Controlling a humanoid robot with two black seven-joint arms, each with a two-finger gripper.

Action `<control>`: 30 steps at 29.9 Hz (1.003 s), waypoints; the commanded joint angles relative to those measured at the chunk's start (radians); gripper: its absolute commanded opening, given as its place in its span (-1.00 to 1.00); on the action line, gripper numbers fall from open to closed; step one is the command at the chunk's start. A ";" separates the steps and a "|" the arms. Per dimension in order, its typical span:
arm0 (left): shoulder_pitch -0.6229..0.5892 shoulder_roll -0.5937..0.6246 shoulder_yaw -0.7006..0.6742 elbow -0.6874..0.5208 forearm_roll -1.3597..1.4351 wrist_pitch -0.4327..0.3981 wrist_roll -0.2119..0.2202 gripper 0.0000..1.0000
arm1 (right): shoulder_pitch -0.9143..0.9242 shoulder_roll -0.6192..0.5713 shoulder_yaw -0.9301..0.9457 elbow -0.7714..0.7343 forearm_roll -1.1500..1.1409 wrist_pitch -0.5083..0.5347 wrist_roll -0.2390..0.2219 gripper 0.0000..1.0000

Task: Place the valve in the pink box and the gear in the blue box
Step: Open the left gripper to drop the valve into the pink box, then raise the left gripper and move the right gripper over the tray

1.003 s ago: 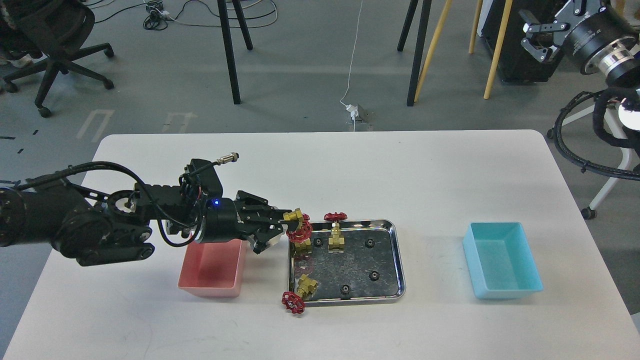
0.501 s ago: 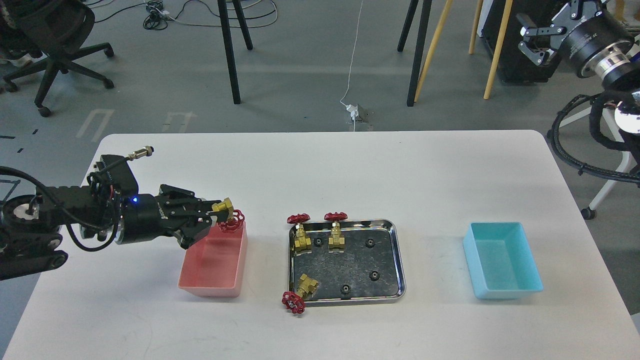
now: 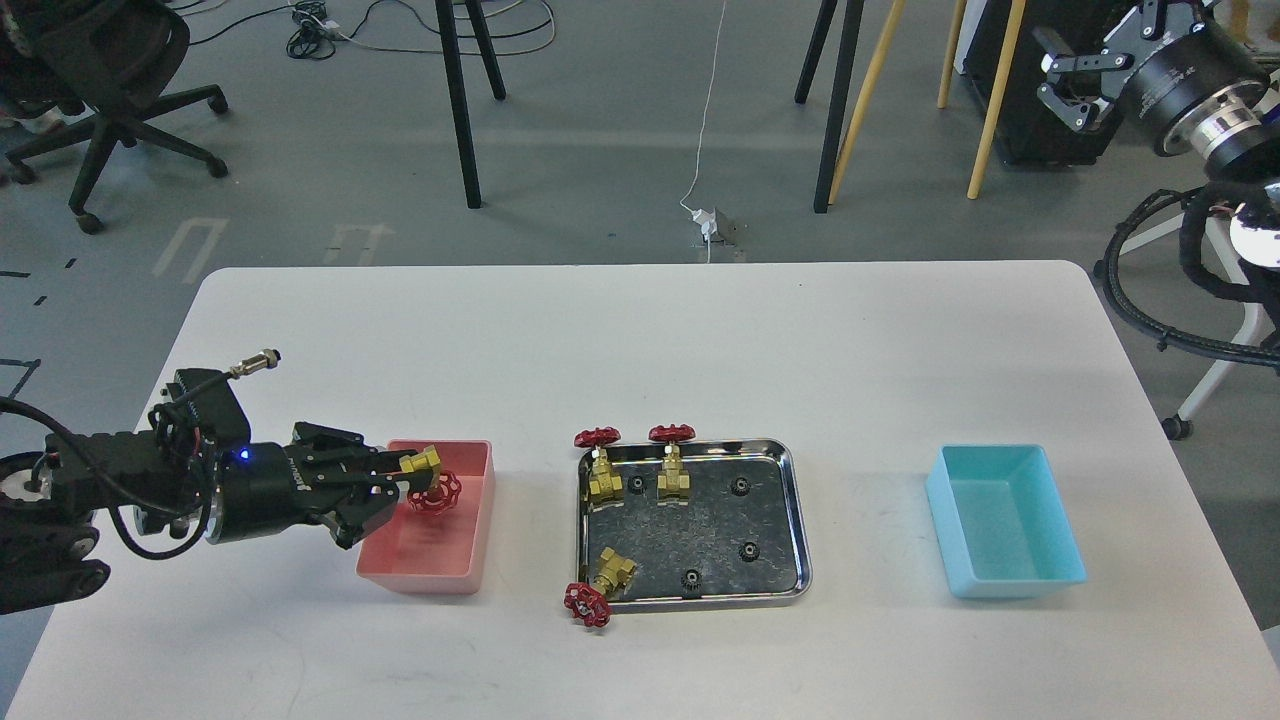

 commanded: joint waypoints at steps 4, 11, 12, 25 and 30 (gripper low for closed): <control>-0.001 0.004 -0.036 0.001 -0.001 0.000 0.000 0.21 | -0.005 0.000 0.000 0.003 -0.001 0.000 0.005 1.00; -0.001 0.035 -0.123 -0.002 -0.013 -0.010 0.000 0.46 | 0.001 -0.001 -0.055 0.026 -0.024 0.000 0.003 1.00; -0.001 0.047 -0.155 -0.004 -0.018 -0.012 0.000 0.47 | 0.007 -0.001 -0.086 0.034 -0.030 0.000 0.005 1.00; 0.007 0.021 -0.520 -0.132 -0.537 -0.078 0.000 0.53 | 0.085 -0.001 -0.278 0.289 -0.767 0.000 0.006 1.00; 0.033 -0.066 -0.716 -0.169 -0.880 -0.138 0.000 0.54 | 0.108 -0.014 -0.380 0.536 -1.059 0.000 0.006 1.00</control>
